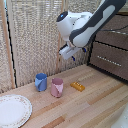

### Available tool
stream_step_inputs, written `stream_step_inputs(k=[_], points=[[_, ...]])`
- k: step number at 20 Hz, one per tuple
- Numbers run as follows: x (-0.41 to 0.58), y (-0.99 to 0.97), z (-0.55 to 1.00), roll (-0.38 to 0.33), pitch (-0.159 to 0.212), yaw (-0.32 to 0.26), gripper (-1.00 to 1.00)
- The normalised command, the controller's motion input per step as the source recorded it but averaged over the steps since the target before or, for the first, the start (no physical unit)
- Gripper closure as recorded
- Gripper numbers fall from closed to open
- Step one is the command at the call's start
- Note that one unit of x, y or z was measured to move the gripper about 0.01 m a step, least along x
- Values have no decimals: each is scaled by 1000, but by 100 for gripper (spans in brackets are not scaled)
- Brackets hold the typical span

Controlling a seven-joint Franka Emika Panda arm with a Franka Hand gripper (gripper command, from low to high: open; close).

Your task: Please adjust your gripper to match the height of the lower drawer handle. Progress your gripper onward until it happens to touch the drawer handle. Now, firmly take hold of it with your gripper, then steadily retract it to swing the drawer wide open.

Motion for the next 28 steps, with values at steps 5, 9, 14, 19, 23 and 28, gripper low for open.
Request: stream_step_inputs(k=[5, 9, 14, 19, 23, 28], points=[[0, -195, -231, -308, 127, 183, -100], [0, -242, -301, -273, 142, 192, -100], [-2, -187, -184, -283, 78, 209, -100], [-193, -254, 7, -313, -8, 164, -100], [-369, -568, 9, -274, -68, 66, -100], [-319, -682, -143, -190, -109, 84, -100]])
